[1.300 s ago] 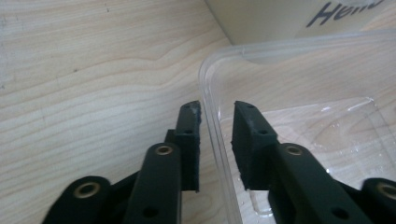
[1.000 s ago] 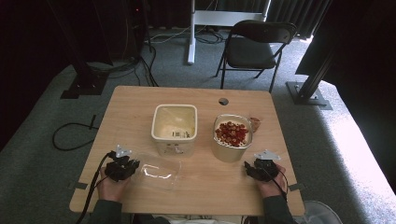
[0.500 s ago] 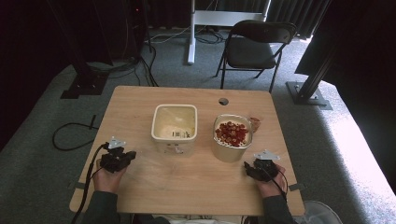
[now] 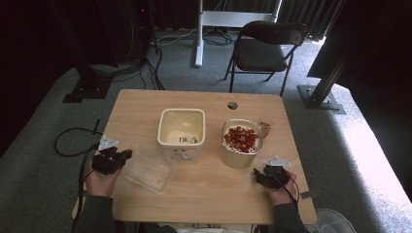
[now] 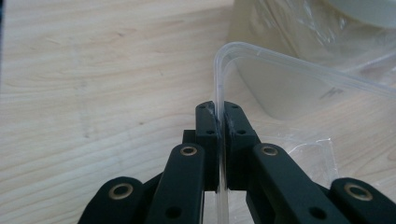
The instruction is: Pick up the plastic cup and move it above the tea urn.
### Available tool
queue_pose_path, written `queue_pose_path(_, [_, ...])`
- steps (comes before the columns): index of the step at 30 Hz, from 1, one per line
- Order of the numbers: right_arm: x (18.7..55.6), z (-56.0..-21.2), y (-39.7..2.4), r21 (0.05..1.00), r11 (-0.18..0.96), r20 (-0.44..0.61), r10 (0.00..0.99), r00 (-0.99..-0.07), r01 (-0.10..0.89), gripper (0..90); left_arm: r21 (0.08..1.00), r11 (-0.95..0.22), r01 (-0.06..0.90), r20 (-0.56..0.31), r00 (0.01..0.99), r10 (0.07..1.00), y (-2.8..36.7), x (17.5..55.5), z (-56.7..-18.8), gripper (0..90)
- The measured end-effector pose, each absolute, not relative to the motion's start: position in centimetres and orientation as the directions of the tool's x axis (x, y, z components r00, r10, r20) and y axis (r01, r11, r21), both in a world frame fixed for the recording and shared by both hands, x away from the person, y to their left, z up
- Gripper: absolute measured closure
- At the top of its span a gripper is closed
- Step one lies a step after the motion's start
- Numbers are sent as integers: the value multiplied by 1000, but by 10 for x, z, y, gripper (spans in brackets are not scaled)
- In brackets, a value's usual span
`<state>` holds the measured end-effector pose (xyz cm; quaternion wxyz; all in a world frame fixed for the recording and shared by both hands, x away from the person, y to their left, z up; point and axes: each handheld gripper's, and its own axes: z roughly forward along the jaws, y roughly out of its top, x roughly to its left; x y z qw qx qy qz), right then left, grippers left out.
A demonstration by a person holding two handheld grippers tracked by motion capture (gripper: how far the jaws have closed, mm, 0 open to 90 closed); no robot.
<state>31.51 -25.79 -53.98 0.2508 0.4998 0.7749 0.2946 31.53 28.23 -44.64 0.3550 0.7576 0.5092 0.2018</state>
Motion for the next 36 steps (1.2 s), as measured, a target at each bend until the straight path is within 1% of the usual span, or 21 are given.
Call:
queue_pose_path(6, [315,-540,-257,705,329,-95,921,-377,629,414,758,-220,614,-52,392,918,290,317,-433,877])
queue_pose_path(10, [316,-541,-257,705,329,-94,922,-376,629,414,769,-216,602,-61,405,912,295,319,-424,877])
queue_pose_path(16, [316,-541,-257,705,326,-91,923,-375,630,414,777,-228,587,-44,412,910,296,319,-410,877])
queue_pose_path(26, [316,-541,-257,705,326,-92,923,-375,630,414,794,-210,571,-62,420,906,301,318,-394,877])
queue_pose_path(33, [316,-541,-257,706,326,-92,923,-374,629,414,810,-205,549,-64,432,900,297,324,-376,877])
queue_pose_path(36, [316,-541,-257,706,326,-92,923,-374,629,415,812,-222,540,-47,439,897,292,327,-368,876])
